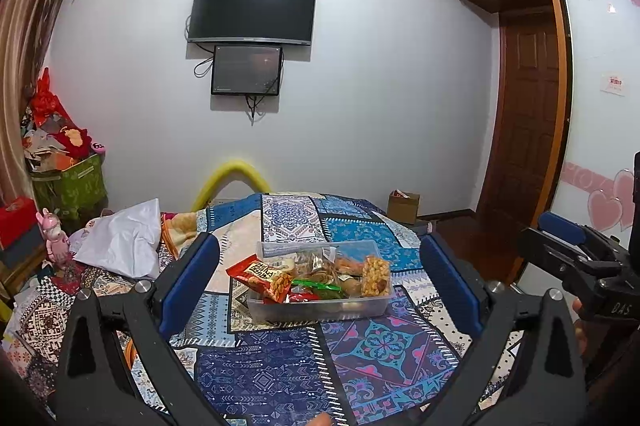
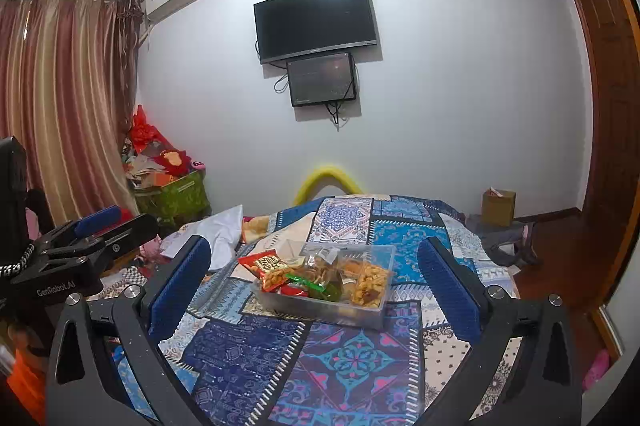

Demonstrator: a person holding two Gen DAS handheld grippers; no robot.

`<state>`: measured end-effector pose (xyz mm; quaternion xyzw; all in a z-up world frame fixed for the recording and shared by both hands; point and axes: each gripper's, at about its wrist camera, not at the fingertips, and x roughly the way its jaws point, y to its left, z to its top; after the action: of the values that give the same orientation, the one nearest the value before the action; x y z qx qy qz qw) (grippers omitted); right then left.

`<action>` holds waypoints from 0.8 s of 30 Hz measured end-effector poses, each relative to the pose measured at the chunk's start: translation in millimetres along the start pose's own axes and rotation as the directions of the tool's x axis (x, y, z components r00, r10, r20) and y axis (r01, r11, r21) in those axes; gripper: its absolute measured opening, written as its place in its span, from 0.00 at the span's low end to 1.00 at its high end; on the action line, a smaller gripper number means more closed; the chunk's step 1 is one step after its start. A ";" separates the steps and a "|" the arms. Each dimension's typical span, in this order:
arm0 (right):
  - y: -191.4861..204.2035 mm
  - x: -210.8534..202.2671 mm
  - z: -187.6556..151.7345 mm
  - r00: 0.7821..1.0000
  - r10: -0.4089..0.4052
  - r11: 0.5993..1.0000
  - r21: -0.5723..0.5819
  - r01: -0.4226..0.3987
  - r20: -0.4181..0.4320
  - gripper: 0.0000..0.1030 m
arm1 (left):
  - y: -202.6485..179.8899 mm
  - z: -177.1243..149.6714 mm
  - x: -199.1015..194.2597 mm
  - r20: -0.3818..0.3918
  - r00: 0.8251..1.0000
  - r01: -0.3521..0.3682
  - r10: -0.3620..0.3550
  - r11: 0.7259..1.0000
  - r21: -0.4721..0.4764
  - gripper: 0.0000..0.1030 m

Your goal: Organize snacks

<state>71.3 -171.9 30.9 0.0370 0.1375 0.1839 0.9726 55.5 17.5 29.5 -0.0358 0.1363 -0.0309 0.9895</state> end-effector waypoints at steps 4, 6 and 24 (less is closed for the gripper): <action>0.3 0.7 -0.1 1.000 -0.001 1.000 -0.001 0.001 -0.001 1.00 | -0.5 -0.2 -0.3 -0.001 1.000 0.000 0.000 1.000 0.003 0.99; -0.1 0.6 -0.3 1.000 -0.002 1.000 -0.002 0.002 -0.001 1.00 | -0.6 0.2 0.0 -0.001 1.000 -0.001 0.001 1.000 0.002 0.99; -0.6 2.6 -2.6 1.000 0.002 1.000 -0.004 -0.002 -0.006 1.00 | -1.5 1.1 0.9 -0.002 1.000 0.009 -0.009 1.000 0.006 0.99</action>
<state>73.1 -171.4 27.6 0.0346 0.1398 0.1853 0.9721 56.6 16.0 30.5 -0.0333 0.1371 -0.0357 0.9894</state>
